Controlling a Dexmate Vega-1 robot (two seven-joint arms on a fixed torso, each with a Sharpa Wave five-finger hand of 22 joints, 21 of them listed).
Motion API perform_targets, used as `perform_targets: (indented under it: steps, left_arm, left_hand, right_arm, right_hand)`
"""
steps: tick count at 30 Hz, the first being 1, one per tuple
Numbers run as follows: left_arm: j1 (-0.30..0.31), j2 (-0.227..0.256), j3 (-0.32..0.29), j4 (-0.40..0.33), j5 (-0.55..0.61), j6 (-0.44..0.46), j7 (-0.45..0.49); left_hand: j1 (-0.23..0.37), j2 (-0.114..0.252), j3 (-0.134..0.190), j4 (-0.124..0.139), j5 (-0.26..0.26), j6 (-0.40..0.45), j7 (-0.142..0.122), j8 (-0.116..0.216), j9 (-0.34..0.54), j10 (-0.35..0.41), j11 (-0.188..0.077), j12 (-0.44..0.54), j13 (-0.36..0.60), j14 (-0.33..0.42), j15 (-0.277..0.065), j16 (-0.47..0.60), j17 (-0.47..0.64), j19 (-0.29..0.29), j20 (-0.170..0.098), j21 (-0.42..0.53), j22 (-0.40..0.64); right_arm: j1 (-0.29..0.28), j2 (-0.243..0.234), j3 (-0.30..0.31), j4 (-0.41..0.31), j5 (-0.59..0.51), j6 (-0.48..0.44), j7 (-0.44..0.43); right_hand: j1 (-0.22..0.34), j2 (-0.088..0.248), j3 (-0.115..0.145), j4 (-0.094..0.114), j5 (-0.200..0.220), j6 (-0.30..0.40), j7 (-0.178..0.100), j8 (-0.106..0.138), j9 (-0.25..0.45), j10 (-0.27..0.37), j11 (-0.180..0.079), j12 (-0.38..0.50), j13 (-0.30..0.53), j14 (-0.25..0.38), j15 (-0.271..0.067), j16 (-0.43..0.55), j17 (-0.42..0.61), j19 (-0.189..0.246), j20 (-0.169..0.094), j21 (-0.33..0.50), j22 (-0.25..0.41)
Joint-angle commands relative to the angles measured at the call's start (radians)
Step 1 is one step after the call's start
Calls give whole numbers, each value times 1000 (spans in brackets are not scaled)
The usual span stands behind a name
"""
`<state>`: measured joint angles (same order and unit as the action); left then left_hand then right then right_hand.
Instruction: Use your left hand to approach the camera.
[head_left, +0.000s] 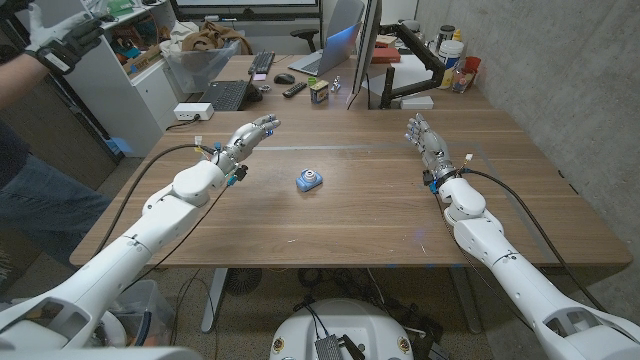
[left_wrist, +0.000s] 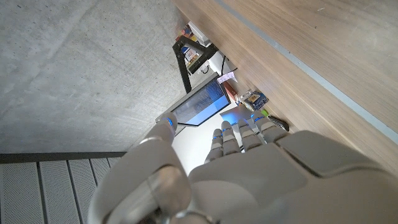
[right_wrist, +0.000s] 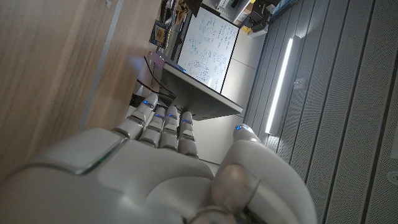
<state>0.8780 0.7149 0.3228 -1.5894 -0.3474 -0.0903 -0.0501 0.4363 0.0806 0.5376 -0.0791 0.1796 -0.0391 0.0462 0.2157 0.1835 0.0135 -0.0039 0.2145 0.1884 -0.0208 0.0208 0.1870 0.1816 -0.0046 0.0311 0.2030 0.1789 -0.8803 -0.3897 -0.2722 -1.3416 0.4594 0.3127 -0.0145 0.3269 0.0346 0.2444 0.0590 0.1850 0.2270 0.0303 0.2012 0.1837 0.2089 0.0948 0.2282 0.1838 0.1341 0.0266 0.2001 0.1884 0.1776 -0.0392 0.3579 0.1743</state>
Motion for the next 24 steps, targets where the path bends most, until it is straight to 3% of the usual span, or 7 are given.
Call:
perform_targets:
  steps: [1, 16, 24]
  left_arm:
    - [-18, 33, 18, -28, 47, 23, -7]
    - [-16, 80, 30, -97, 123, 70, 22]
    - [-16, 99, 36, -134, 155, 100, 32]
  left_hand:
    - [16, -5, 3, -7, -1, 2, -4, -5, 6, -4, -9, -3, 5, -10, -2, -1, 2, -1, 8, -1, 5]
    - [43, -10, 10, -31, -2, -1, -36, -9, 7, -18, -8, -8, 7, -20, -2, -4, 1, -13, 26, -3, 6]
    - [59, -15, 12, -43, -3, -6, -46, -12, 9, -47, -1, -15, 10, -35, 31, -4, 5, -32, 77, -5, 9]
  right_arm:
    - [11, 10, -6, 19, 0, 13, 0]
    - [32, 17, -6, 44, 4, 16, 16]
    - [38, 19, -6, 51, 1, 17, 26]
  right_hand:
    - [-3, 8, -1, -7, -3, 9, -1, 3, 5, 9, -3, 3, 3, 10, -2, 0, 2, 0, -3, -2, 3]
    - [-4, 10, -1, -8, -4, 10, -3, 2, 6, 12, -6, 2, 3, 12, -3, 0, 3, -1, -2, -8, 4]
    - [-5, 10, -2, -8, -4, 10, -4, 2, 6, 11, -6, 2, 3, 14, -2, 0, 3, -1, -2, -10, 4]
